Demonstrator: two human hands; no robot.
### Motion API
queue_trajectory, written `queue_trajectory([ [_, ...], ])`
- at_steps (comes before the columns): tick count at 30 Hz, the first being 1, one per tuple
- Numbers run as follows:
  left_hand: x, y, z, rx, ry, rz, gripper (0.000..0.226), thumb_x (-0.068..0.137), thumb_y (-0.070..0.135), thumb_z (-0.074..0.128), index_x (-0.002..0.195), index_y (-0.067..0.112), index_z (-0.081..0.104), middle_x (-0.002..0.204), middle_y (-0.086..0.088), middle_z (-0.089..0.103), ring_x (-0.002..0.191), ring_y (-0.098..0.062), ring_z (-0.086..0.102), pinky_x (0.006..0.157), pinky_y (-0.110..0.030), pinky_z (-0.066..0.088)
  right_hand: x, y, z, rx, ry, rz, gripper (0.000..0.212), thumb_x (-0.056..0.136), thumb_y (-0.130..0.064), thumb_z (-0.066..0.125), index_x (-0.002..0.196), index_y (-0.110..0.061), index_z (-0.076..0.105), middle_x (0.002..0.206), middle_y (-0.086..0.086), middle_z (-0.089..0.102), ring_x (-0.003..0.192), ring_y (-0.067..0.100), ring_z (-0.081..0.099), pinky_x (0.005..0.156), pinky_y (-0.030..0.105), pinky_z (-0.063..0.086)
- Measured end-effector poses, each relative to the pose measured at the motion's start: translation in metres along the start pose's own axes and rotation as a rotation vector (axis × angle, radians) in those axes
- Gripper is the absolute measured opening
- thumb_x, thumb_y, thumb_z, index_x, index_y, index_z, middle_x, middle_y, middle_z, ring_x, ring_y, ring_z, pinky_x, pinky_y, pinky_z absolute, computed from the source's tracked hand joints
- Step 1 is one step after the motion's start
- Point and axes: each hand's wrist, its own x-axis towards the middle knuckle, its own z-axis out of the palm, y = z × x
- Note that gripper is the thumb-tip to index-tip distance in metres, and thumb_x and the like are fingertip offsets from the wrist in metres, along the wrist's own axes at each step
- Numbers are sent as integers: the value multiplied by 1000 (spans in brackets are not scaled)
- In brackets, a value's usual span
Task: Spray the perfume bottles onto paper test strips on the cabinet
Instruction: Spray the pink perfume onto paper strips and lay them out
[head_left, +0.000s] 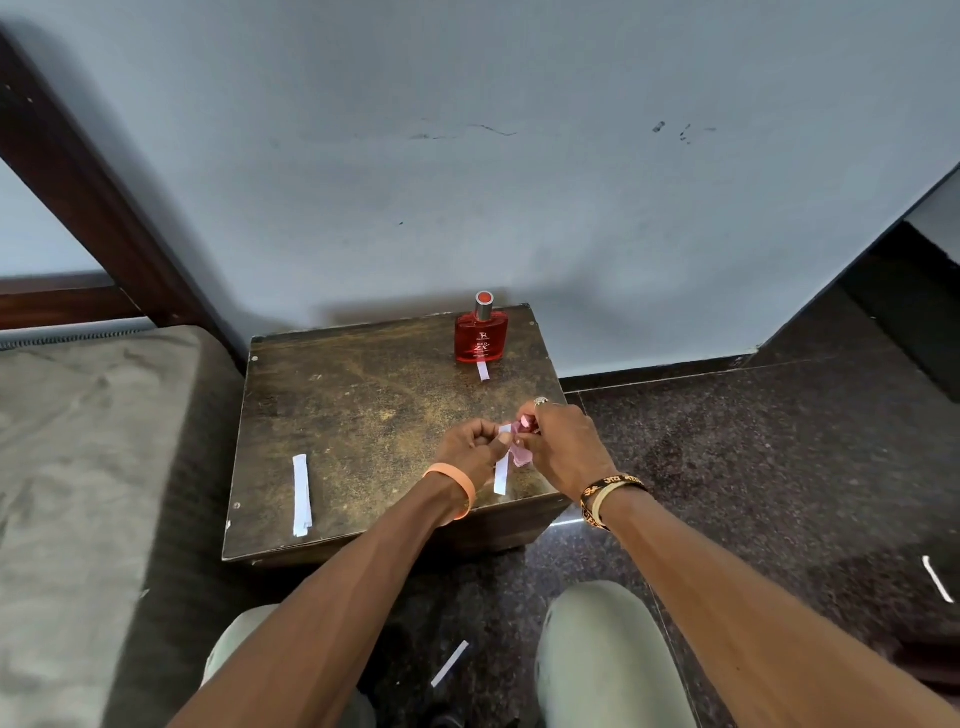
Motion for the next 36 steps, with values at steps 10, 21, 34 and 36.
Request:
queue_trajectory([
  [10, -13, 16, -14, -70, 43, -7, 13, 88, 10, 66, 76, 13, 62, 83, -10, 65, 83, -26, 61, 85, -58, 54, 0, -8, -2, -67, -71, 43, 48, 93, -24, 63, 138, -18, 49, 107, -1, 67, 102, 19, 62, 88, 34, 52],
  [21, -56, 59, -73, -162, 133, 148, 11, 79, 4, 75, 87, 7, 68, 78, -5, 71, 69, -14, 69, 63, -27, 59, -3, -87, -33, 257, 155, -67, 25, 96, -34, 56, 111, -19, 69, 104, -5, 69, 94, 10, 59, 77, 22, 48],
  [34, -75, 60, -164, -241, 232, 187, 15, 77, 7, 77, 89, 5, 69, 79, -10, 71, 73, -20, 69, 76, -38, 60, 19, -179, -10, 691, -117, 96, 11, 95, -17, 62, 89, -11, 69, 83, 10, 72, 68, 15, 63, 65, 30, 56],
  [36, -74, 60, -169, -306, 265, 159, 18, 79, 17, 77, 90, 5, 70, 79, -10, 72, 73, -21, 68, 76, -38, 60, 23, -187, -14, 649, -101, 104, 14, 97, -18, 58, 90, -11, 67, 81, 9, 71, 68, 15, 63, 65, 32, 56],
])
